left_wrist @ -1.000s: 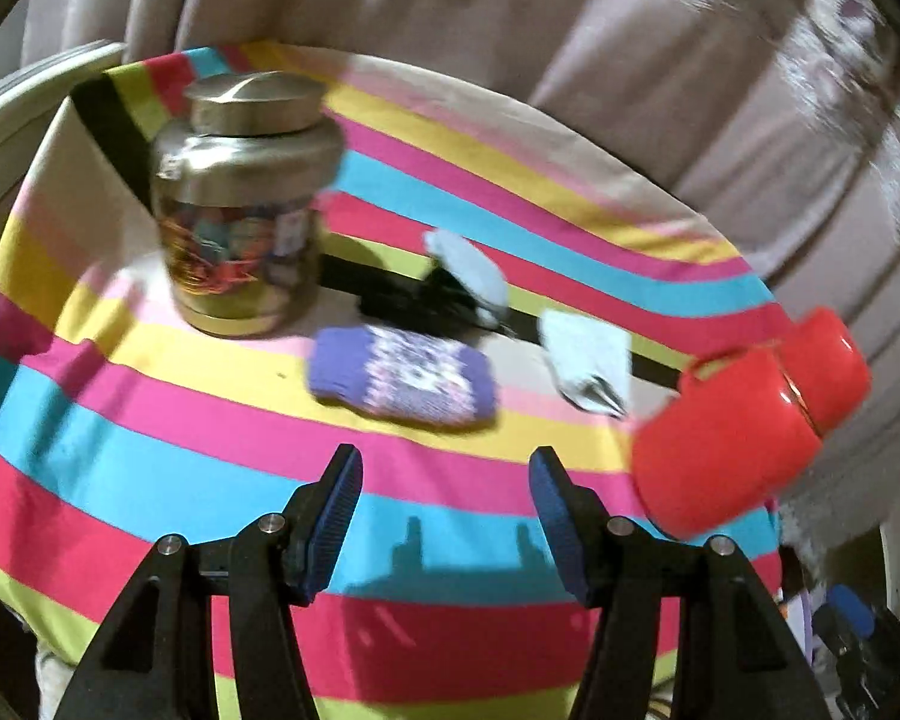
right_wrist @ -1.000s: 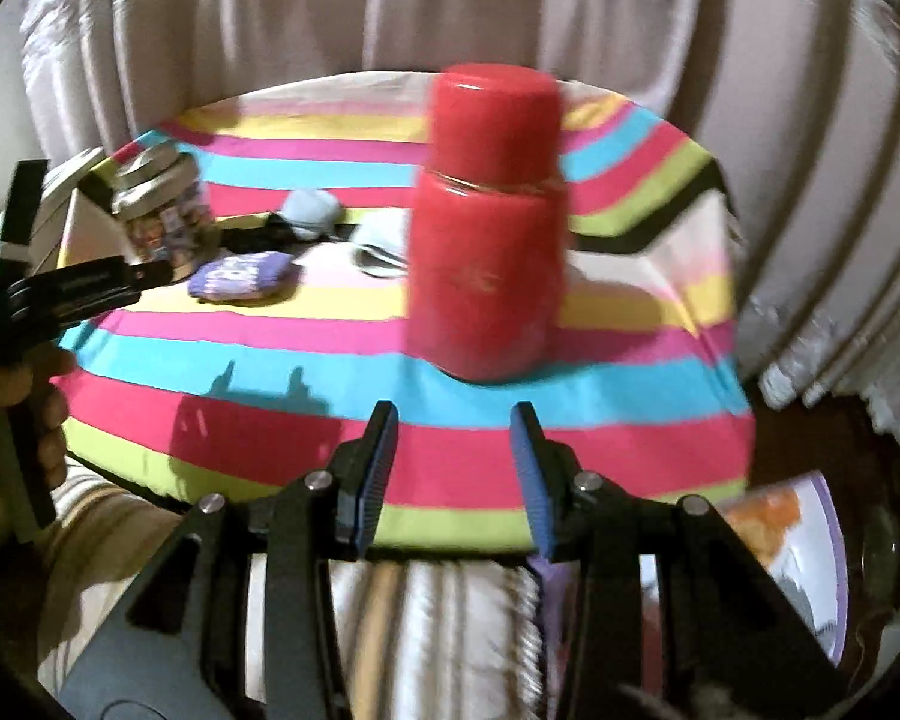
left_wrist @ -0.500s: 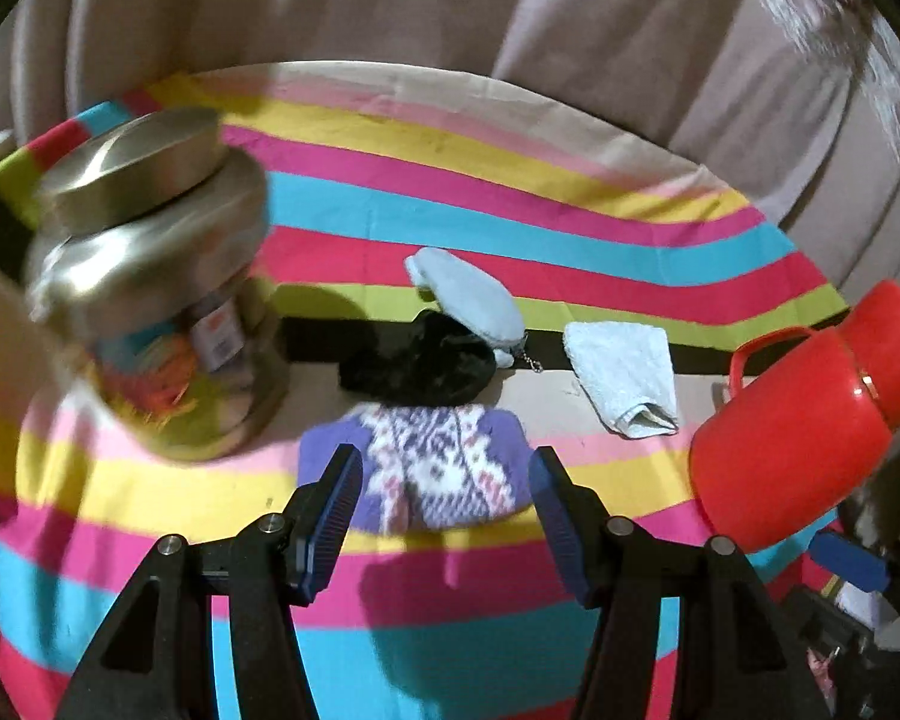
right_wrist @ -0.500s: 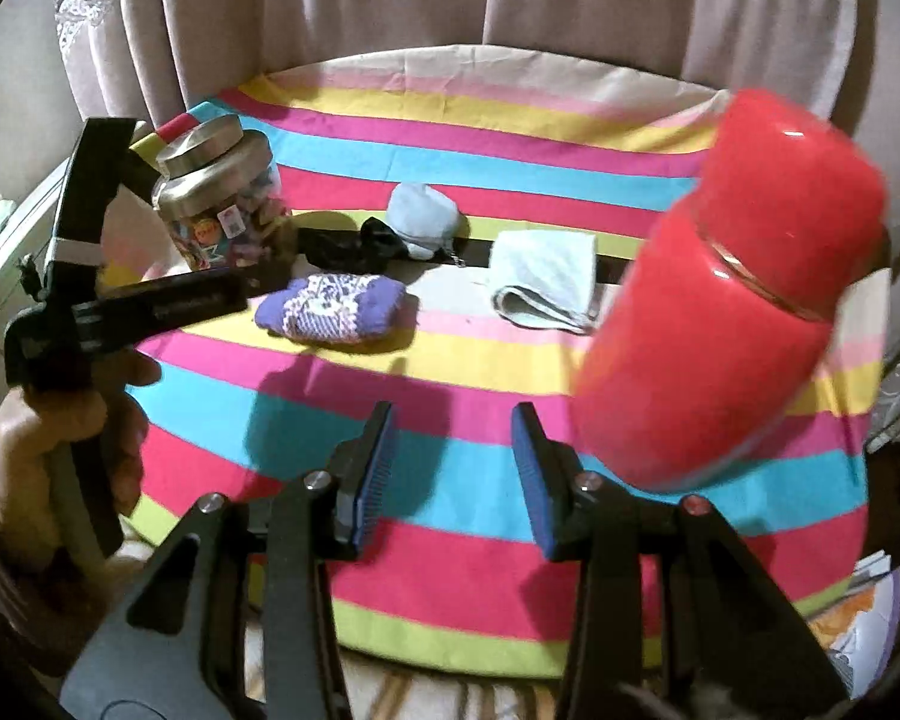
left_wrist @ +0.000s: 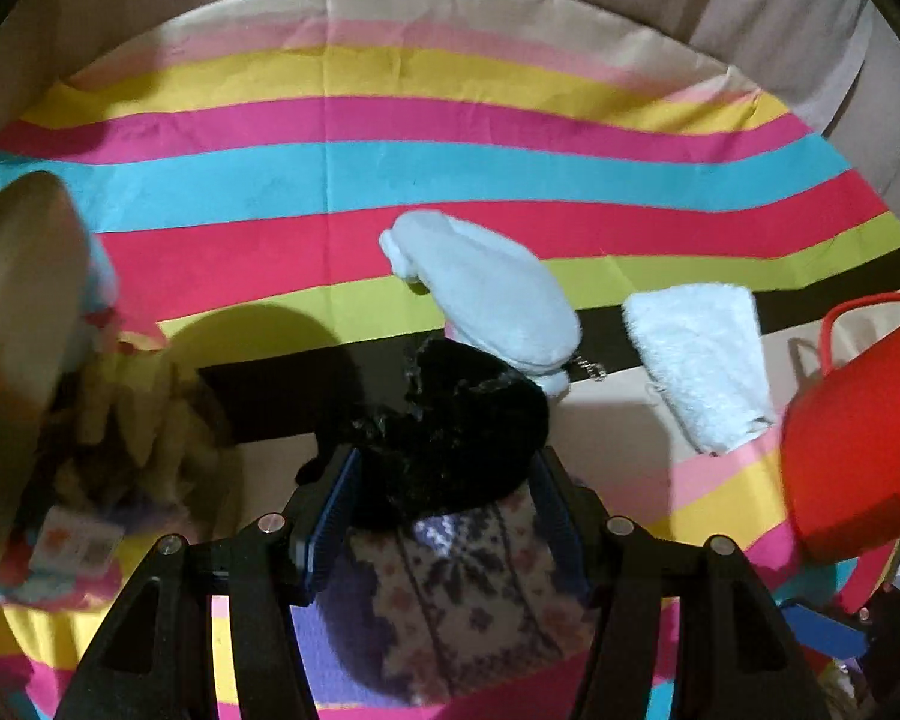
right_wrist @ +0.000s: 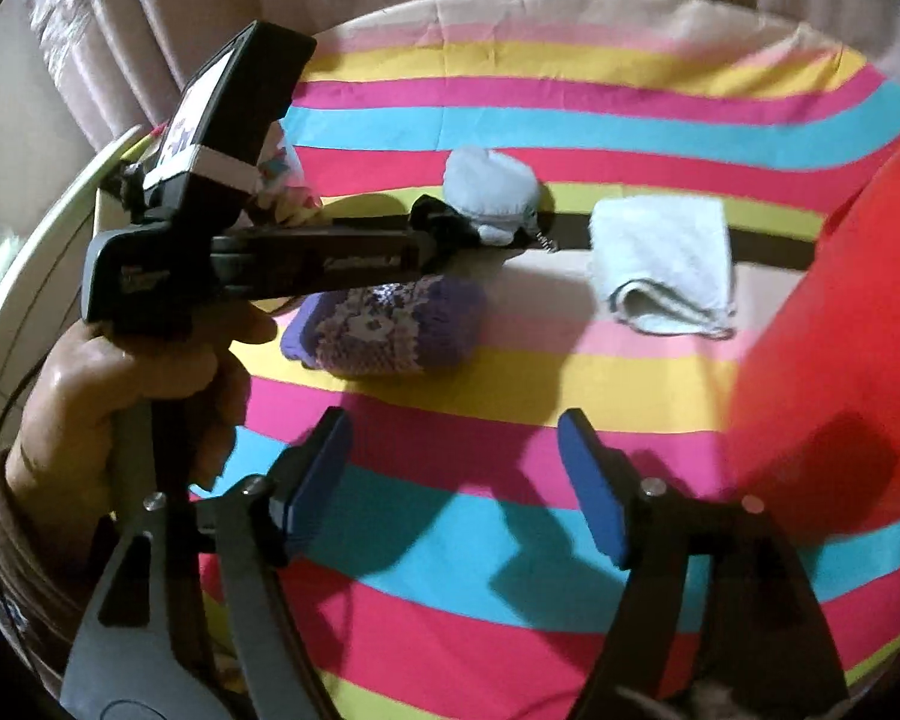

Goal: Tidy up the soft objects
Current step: 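Grasp the black fuzzy scrunchie with the left tool while the right tool grasps the purple knit mitten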

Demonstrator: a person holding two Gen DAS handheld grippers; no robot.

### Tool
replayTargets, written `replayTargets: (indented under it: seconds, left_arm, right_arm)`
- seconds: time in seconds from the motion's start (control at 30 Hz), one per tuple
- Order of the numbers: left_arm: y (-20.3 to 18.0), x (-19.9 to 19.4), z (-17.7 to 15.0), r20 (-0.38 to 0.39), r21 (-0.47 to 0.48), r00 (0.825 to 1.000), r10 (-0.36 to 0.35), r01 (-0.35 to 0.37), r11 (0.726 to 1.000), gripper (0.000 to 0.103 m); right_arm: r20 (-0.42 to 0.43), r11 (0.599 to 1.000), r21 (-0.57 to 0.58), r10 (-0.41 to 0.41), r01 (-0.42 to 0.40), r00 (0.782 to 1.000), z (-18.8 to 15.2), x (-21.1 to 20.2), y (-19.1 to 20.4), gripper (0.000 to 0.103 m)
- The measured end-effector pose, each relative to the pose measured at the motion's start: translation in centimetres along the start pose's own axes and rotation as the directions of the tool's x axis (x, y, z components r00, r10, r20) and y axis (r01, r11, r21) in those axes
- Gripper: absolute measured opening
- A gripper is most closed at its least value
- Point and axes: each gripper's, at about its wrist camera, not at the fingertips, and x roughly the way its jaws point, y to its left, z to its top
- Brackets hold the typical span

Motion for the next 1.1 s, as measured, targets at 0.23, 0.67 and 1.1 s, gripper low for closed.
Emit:
replayTargets:
  seconds: [0.23,0.67,1.1]
  left_arm:
    - [0.3,0.6,-0.9,-0.021,0.006,1.0,-0.009,0.009,1.0,0.022]
    - [1.5,-5.5,-1.5,0.133,-0.073,0.989,-0.063,0.073,0.995,0.021]
    - [4.7,-9.7,-3.1,0.194,-0.174,0.98,-0.038,0.072,0.982,0.022]
  right_arm:
    - [-0.03,0.999,0.007,0.052,-0.052,0.998,0.6,3.2,0.6,0.077]
    - [-0.026,0.998,0.054,0.034,-0.032,0.999,1.8,6.7,0.9,0.076]
    - [0.036,0.985,-0.094,-0.144,0.147,0.989,2.2,8.2,2.9,0.035]
